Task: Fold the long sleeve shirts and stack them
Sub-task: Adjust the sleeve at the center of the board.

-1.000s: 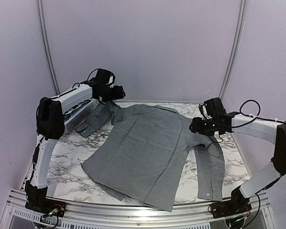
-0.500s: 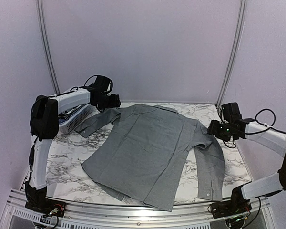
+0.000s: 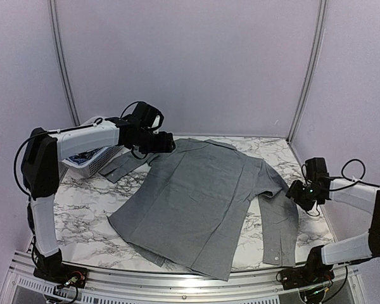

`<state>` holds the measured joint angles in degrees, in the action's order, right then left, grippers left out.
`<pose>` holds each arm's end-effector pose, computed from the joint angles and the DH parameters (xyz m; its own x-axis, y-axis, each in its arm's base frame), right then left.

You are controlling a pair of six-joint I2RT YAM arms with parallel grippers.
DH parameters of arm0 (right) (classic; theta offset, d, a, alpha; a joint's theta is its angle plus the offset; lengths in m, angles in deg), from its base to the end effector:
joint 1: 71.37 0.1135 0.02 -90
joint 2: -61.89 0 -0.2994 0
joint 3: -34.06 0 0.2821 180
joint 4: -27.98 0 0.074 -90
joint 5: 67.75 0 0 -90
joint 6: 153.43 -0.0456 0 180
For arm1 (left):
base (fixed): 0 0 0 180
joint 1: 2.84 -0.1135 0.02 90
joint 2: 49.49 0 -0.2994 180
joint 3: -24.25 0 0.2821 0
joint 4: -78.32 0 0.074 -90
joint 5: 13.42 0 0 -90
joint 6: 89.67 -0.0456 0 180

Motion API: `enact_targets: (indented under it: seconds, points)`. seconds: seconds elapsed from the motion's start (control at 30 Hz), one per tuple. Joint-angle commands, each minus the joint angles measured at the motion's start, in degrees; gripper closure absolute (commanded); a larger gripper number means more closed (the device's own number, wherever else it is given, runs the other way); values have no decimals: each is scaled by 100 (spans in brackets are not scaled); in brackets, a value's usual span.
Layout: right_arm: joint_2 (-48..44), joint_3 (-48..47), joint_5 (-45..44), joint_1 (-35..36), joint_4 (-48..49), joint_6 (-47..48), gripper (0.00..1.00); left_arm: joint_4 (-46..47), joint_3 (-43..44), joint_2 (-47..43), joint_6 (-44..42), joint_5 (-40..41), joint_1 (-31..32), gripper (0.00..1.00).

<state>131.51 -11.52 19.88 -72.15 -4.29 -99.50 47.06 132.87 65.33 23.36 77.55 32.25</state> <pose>0.2396 -0.0051 0.1798 -0.6510 0.5972 -0.4686 0.5194 0.8006 0.2988 0.4268 -0.2989 0.2820 -0.6786 -0.0013 -0.7345 0.3242 0.8968 -0.3011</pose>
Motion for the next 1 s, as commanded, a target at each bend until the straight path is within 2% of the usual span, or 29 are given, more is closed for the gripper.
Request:
enact_targets:
  seconds: [0.0, 0.1, 0.27, 0.37, 0.47, 0.53, 0.8, 0.97]
  points:
    - [-182, 205, 176, -53, 284, -270, 37, 137, -351, -362, 175, -17, 160, 22]
    - [-171, 333, 344, -50, 357, -310, 43, 180, -483, -501, 246, -18, 331, 22]
    - [-202, 369, 470, -53, 373, -201, 66, 208, -583, -691, 260, -78, 547, 22]
    - [-256, 260, 658, -42, 281, -47, 86, 204, -651, -810, 239, -80, 652, 22]
    - [-376, 74, 943, -12, 185, 50, 99, 227, -746, -922, 223, -80, 751, 22]
    - [-450, -139, 1020, 57, 56, 64, 100, 241, -800, -966, 212, -227, 832, 22]
    - [-204, -1134, 1016, 1327, -92, -205, 100, 280, -997, -1017, 169, -469, 1073, 22]
    - [315, -1619, 932, 1466, 24, -34, 100, 289, -1397, -1193, -103, -658, 1515, 25]
